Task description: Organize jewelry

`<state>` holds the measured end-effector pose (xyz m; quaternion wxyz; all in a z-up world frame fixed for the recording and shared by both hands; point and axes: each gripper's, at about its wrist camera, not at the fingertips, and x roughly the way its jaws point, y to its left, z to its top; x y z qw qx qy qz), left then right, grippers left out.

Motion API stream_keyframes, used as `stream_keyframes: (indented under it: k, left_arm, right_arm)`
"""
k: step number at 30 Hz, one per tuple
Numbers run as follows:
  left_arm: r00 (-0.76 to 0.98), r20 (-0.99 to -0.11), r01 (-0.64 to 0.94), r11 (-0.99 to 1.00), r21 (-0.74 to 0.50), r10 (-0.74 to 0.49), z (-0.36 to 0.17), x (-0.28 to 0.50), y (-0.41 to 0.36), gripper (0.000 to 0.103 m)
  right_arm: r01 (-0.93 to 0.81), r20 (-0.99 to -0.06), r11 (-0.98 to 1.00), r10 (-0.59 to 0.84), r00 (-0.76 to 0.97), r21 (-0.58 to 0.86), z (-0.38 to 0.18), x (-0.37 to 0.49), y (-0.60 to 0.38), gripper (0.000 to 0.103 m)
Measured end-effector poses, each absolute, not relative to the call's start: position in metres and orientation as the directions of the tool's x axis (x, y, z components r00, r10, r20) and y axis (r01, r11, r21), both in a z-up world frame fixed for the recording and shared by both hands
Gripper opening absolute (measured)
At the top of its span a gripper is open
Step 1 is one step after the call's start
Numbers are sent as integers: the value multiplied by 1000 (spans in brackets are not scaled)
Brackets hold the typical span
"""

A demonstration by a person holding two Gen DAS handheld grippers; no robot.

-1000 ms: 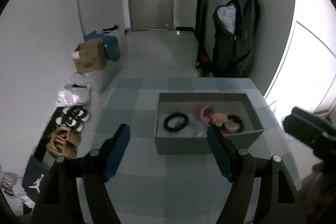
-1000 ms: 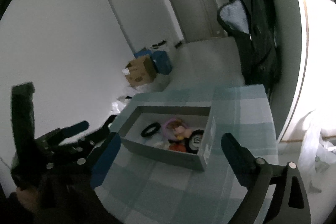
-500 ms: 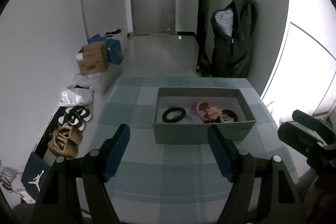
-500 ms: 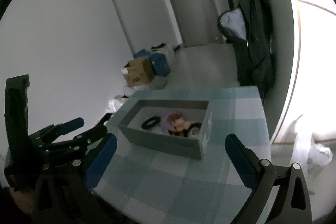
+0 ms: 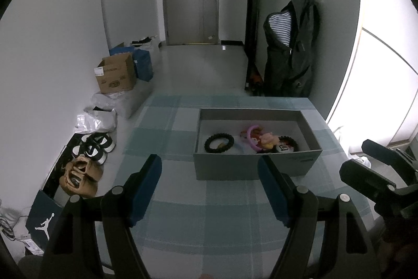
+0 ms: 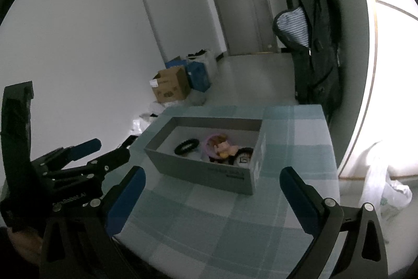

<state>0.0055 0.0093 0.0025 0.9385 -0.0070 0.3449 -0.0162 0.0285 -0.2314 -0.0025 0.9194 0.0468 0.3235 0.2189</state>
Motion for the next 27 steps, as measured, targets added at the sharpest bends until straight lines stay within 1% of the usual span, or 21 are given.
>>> stream_keyframes:
  k: [27]
  left_arm:
    - [756, -653, 31, 999, -32, -44, 1, 9, 6, 72]
  right_arm:
    - [-356, -574, 905, 423, 701, 232, -3, 31, -237, 103]
